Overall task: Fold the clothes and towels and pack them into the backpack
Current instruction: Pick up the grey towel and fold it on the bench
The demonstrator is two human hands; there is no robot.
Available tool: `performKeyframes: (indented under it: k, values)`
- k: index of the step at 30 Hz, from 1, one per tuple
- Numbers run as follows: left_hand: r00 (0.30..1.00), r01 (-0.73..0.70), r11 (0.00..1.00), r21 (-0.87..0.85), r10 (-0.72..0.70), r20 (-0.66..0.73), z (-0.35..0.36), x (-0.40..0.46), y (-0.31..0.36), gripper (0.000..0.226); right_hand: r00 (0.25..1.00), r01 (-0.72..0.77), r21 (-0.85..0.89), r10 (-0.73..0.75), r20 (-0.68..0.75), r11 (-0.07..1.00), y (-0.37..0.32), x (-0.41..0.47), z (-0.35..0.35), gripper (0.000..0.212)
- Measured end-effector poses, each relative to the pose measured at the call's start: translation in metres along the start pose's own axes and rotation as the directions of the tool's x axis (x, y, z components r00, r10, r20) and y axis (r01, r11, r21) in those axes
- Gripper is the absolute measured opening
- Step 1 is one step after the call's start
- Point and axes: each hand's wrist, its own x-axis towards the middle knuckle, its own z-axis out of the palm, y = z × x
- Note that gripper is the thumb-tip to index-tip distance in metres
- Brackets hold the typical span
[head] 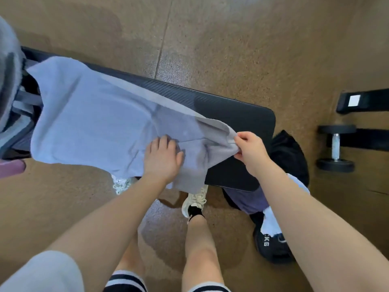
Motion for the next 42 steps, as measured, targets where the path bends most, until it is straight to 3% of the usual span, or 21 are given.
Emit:
performKeyframes:
  k: [2,4,7,10,13,15,17,20,22,25,27,29,32,34,35,37,42]
  values:
    - [0.988,-0.065,0.998,0.011,0.066,-0.141,0.000,0.001,0.020,0.042,0.989,0.048,-0.039,-0.053,-0.138,0.998,-0.005,0.016,-0.015,0.018]
    - [0.943,-0.243,0.969,0.032,0.244,-0.225,0.006,0.002,0.040,0.034,0.959,0.069,-0.120,-0.099,-0.266,0.990,-0.004,0.033,-0.023,0.026]
    - [0.888,-0.420,0.907,-0.021,0.406,-0.214,0.032,0.005,0.068,0.027,0.964,0.197,-0.281,-0.238,-0.120,0.939,0.004,0.046,-0.026,0.046]
    - [0.922,-0.382,0.924,0.004,0.381,-0.068,0.063,0.007,0.095,0.024,0.919,0.314,-0.478,-0.390,-0.066,0.820,0.016,0.057,-0.026,0.042]
    - [0.968,-0.249,0.964,0.094,0.247,0.033,0.074,0.013,0.117,0.045,0.913,0.289,-0.424,-0.380,-0.146,0.858,0.016,0.069,-0.030,0.009]
    - [0.985,-0.172,0.976,0.135,0.172,0.016,0.075,0.021,0.126,0.052,0.913,0.291,-0.381,-0.374,-0.165,0.878,0.014,0.078,-0.035,0.024]
    - [0.987,-0.145,0.972,0.183,0.154,-0.037,0.074,0.026,0.131,0.045,0.918,0.297,-0.328,-0.363,-0.160,0.897,0.012,0.081,-0.039,0.028]
    - [0.963,-0.173,0.966,0.194,0.207,-0.174,0.071,0.027,0.132,0.017,0.939,0.265,-0.228,-0.305,-0.162,0.937,0.010,0.081,-0.043,0.018]
    - [0.937,-0.239,0.966,0.097,0.255,-0.237,0.062,0.020,0.131,0.008,0.953,0.229,-0.161,-0.254,-0.163,0.960,0.009,0.079,-0.047,0.020]
    - [0.907,-0.390,0.904,-0.174,0.346,-0.239,0.037,0.003,0.135,0.018,0.964,0.194,-0.064,-0.203,-0.172,0.979,0.001,0.075,-0.054,0.019]
    - [0.953,-0.303,0.791,-0.531,0.268,-0.144,0.012,0.000,0.147,0.022,0.974,0.120,0.087,-0.100,-0.204,0.989,-0.005,0.075,-0.063,0.021]
    - [0.978,-0.142,0.700,-0.700,0.207,0.008,0.003,0.007,0.156,0.016,0.966,0.084,0.111,-0.053,-0.255,0.990,-0.007,0.077,-0.076,0.024]
    - [0.906,-0.100,0.835,-0.540,0.301,0.298,0.008,0.021,0.154,0.022,0.946,0.062,-0.240,-0.134,-0.296,0.969,-0.008,0.074,-0.085,0.020]
    - [0.821,-0.049,0.897,-0.438,0.286,0.494,0.014,0.022,0.140,0.037,0.934,0.062,-0.526,-0.236,-0.270,0.848,-0.011,0.063,-0.080,0.040]
    - [0.815,-0.035,0.913,-0.407,0.262,0.517,0.014,0.021,0.130,0.041,0.924,0.115,-0.606,-0.308,-0.226,0.788,-0.014,0.057,-0.073,0.042]
    - [0.867,0.024,0.920,-0.391,0.175,0.466,0.007,0.013,0.104,0.041,0.915,0.260,-0.638,-0.396,-0.076,0.725,-0.023,0.043,-0.051,0.034]
    - [0.938,0.262,0.881,-0.393,-0.137,0.319,-0.032,-0.014,-0.006,0.035,0.872,0.488,-0.572,-0.390,0.295,0.660,-0.059,0.005,0.044,0.024]
